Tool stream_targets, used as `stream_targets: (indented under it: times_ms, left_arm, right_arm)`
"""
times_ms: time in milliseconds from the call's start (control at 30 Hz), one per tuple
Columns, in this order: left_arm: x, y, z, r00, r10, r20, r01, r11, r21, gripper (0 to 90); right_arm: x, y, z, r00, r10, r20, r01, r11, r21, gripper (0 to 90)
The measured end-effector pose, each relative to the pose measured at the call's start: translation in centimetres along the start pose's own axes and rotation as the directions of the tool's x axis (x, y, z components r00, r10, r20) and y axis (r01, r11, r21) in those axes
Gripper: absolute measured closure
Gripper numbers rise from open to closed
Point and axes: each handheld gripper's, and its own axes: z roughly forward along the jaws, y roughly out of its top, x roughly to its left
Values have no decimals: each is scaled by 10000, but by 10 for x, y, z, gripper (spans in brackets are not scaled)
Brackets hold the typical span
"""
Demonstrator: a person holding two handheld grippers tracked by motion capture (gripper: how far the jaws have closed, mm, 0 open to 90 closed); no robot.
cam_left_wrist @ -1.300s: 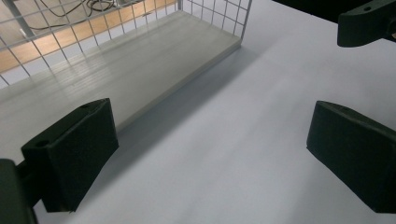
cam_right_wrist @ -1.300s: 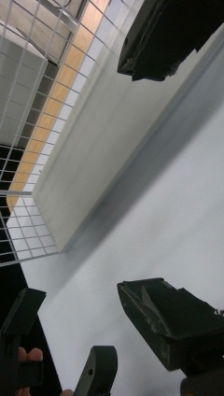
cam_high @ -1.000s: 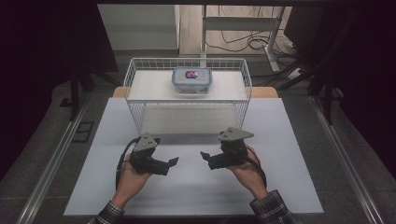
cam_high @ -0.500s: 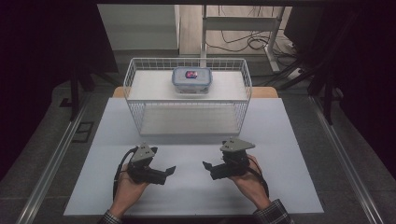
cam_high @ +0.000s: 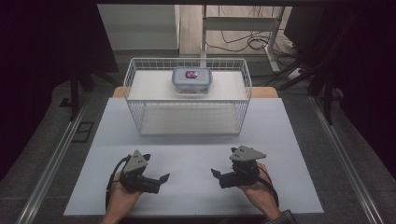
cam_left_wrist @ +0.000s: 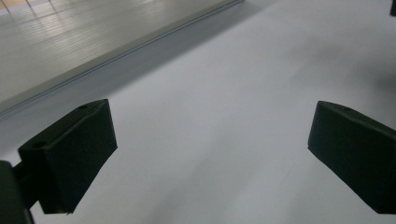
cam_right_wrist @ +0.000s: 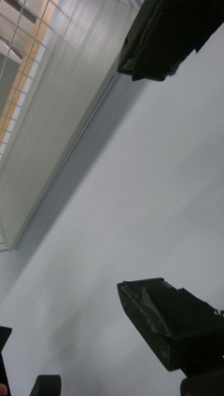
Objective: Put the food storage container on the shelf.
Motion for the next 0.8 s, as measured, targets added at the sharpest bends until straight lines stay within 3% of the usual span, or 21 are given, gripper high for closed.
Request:
stream_targets:
  times_ms: [367,800]
  left_arm:
    - [5,-19,-20,9990,-178,-418,184,9998,127,5]
    - [16,-40,-44,9935,-404,-1066,423,9990,159,7]
  right_arm:
    - [-13,-18,-27,9973,560,476,-547,9981,-295,0]
    - [-18,-38,-45,9919,770,1012,-737,9966,-364,0]
